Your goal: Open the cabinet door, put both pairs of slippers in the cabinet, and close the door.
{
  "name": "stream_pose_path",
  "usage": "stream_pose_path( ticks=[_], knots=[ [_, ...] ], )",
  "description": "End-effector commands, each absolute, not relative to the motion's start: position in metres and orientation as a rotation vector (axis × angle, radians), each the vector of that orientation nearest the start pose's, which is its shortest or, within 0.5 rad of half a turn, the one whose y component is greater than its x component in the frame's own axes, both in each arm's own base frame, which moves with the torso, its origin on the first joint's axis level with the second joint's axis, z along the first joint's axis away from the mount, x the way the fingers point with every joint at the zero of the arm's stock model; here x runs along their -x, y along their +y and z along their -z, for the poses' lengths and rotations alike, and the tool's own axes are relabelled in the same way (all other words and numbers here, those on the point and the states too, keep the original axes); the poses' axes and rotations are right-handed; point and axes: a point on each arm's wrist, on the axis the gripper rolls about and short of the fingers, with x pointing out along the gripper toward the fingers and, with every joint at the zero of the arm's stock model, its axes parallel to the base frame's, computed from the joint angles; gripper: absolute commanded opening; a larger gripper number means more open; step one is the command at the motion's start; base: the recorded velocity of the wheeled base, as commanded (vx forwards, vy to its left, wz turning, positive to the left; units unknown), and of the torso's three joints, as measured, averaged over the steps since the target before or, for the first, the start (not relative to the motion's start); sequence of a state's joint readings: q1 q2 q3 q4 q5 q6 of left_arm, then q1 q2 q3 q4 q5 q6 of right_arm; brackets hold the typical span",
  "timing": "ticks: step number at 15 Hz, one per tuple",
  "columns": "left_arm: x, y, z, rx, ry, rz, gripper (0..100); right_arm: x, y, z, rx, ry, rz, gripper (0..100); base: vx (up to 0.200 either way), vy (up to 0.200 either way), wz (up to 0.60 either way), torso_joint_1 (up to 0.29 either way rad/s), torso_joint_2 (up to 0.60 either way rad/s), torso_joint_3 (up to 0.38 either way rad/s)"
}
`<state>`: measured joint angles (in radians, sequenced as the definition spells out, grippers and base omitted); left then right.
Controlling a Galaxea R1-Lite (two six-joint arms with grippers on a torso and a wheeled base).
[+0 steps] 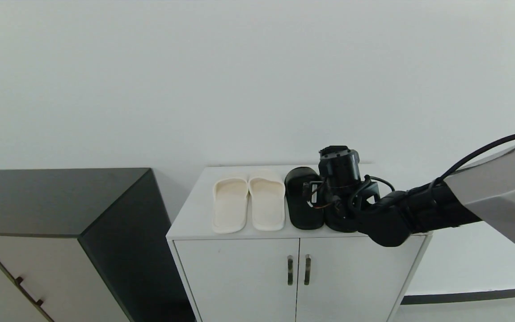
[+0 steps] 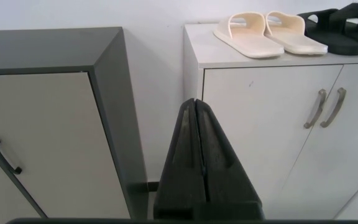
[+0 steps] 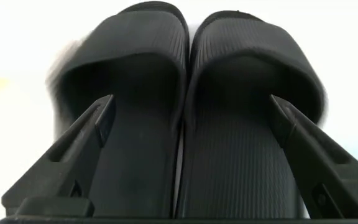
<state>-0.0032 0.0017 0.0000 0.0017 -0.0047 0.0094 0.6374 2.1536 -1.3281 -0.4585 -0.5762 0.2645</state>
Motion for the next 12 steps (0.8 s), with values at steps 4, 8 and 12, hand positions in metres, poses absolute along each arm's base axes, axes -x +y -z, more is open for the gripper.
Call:
stream_pose_path(
  ticks=[4,8,12],
  knots=[
    [0.023,0.000,-0.075,-0.009,0.003,0.008,0,-0.384,0.246,-0.118,-0.036,0.317,-0.014,100,0.000,0.000,0.00,0.000,0.00,0.000],
    [0.023,0.000,-0.075,-0.009,0.003,0.008,0,-0.401,0.248,-0.115,-0.036,0.293,-0.012,100,0.000,0.000,0.00,0.000,0.00,0.000],
    [0.023,0.000,-0.075,-0.006,0.003,0.008,0,-0.414,0.251,-0.110,-0.041,0.283,-0.011,0,0.000,0.000,0.00,0.000,0.00,0.000]
  ],
)
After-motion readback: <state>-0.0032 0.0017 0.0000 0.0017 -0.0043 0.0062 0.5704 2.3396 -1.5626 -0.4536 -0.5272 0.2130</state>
